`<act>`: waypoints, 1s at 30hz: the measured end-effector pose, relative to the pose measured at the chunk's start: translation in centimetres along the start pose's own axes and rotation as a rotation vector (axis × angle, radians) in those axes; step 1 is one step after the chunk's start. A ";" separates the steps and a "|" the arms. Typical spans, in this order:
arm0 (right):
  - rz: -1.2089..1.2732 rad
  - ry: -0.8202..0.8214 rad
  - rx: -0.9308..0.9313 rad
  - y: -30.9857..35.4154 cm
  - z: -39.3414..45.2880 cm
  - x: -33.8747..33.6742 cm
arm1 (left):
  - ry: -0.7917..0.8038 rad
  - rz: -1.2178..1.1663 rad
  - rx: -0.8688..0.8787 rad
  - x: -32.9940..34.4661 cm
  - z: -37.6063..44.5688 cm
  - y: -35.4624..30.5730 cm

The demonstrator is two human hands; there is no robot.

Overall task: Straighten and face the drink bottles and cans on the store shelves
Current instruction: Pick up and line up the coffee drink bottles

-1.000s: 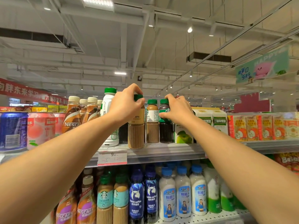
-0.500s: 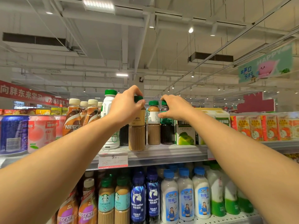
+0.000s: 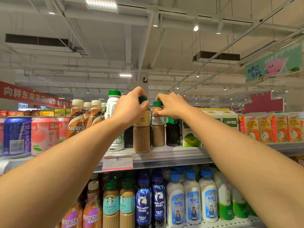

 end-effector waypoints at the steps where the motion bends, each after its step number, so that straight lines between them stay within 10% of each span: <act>1: 0.024 -0.006 0.015 0.1 -0.1 -0.1 | 0.001 -0.004 0.000 0.0 0.0 0.0; 21: 0.481 -0.440 0.037 -2.8 -7.1 -8.2 | -0.018 0.010 -0.031 1.8 0.5 -1.9; 30: 0.425 -0.378 0.069 -6.2 -11.9 -9.5 | 0.023 0.124 -0.001 6.2 1.6 -3.1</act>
Point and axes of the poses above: each hand's wrist, its own z-axis towards the middle knuckle, its own x-axis out of the palm, y = z × x, the point moved 4 cm from there along z, towards the middle knuckle, and after that the axes turned 12 degrees about -y, right-handed, at the moved point
